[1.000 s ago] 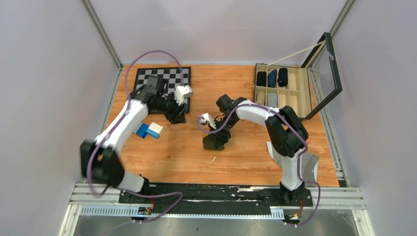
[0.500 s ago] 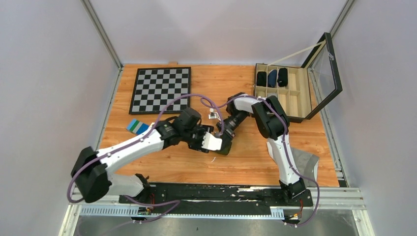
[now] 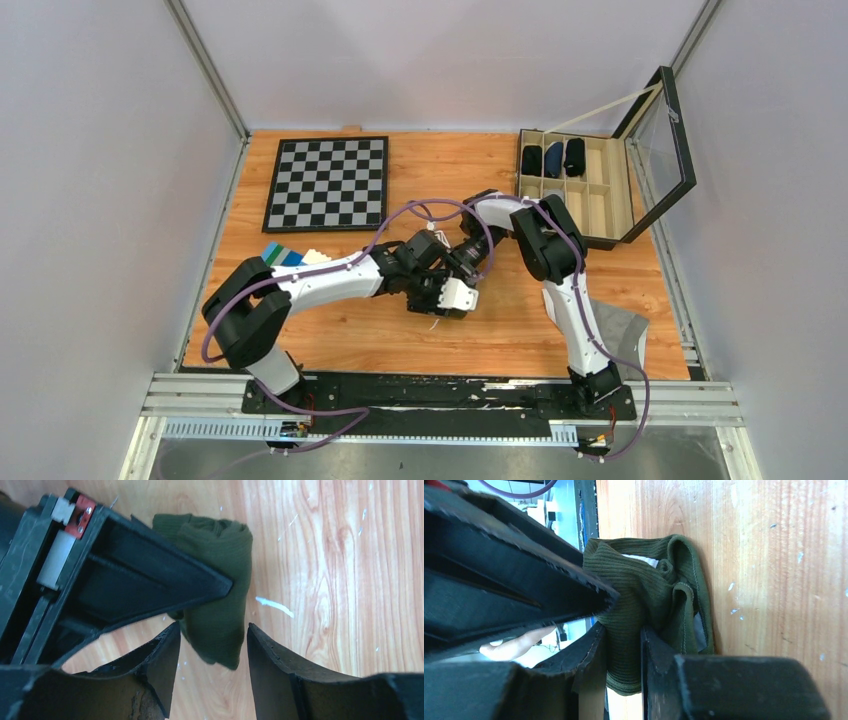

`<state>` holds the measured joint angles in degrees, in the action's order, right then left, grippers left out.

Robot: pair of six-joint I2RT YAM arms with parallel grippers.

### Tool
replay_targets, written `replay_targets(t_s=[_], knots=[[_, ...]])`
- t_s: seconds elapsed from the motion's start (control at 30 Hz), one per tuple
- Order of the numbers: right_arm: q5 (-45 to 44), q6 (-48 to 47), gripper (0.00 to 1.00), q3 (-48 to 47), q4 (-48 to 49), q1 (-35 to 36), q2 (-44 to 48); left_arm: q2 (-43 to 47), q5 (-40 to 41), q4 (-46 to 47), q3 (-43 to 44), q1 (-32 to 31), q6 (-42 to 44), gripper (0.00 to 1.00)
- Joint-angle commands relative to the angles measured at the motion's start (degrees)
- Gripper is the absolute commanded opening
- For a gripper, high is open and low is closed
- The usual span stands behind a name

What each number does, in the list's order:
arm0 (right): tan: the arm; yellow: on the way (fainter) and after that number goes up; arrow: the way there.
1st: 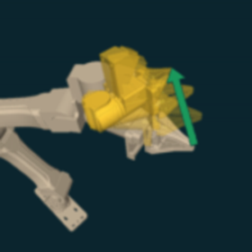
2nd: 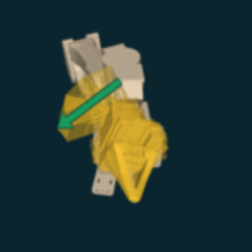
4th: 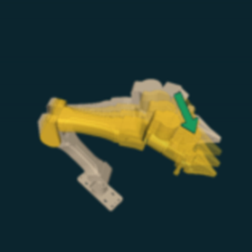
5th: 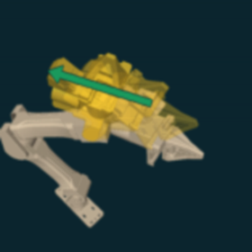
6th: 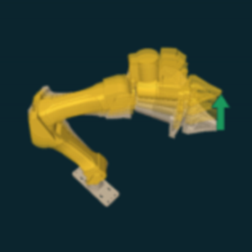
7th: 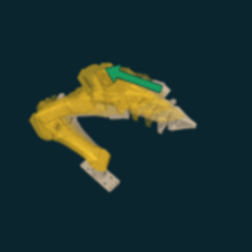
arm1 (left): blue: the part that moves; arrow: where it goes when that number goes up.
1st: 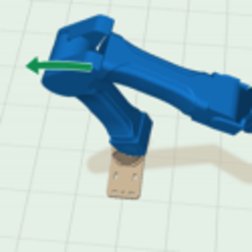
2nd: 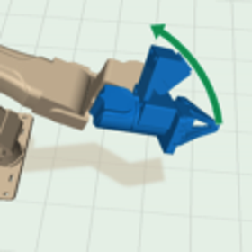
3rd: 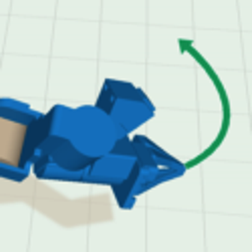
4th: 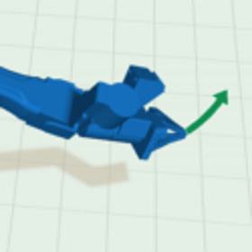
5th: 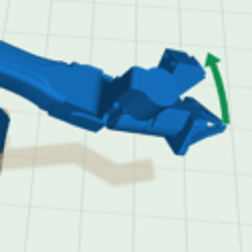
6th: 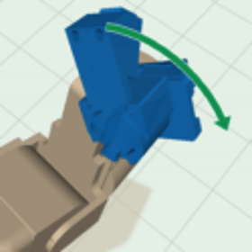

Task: Roll the underwear
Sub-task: Roll the underwear to the center of the board.

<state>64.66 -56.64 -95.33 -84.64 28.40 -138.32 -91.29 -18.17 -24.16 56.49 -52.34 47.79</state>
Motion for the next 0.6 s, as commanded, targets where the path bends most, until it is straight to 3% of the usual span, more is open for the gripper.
replay_targets(t_s=[0.0, 0.07, 0.23, 0.3, 0.4, 0.57], knots=[[-5.6, -1.7, 0.11, -0.3, 3.6, 0.3, -2.0, -3.4, -1.6, 2.6, 3.0, -1.7, -2.2, 0.58], [-5.6, -1.7, 0.11, -0.1, 3.6, 0.3, -2.0, -5.0, -1.1, 2.4, 3.7, -1.9, -2.4, 0.51], [-6.4, 1.6, 0.13, 1.3, 6.6, 0.3, -0.3, -7.7, -5.4, -1.7, 6.2, -1.9, -3.6, 0.14], [-7.2, 2.9, 0.26, 0.5, 6.2, 0.2, 1.2, -8.3, -7.5, -3.9, 6.9, -2.0, -4.1, 0.05], [-10.0, 3.3, 0.45, -2.8, 3.7, -1.4, 6.1, -7.9, -7.2, -6.2, 6.6, -2.5, -4.7, 0.02], [-16.4, 3.5, 0.57, -10.9, 0.7, -9.8, 16.7, -7.7, -8.0, -11.9, 8.3, -2.6, -6.3, 0.00]])
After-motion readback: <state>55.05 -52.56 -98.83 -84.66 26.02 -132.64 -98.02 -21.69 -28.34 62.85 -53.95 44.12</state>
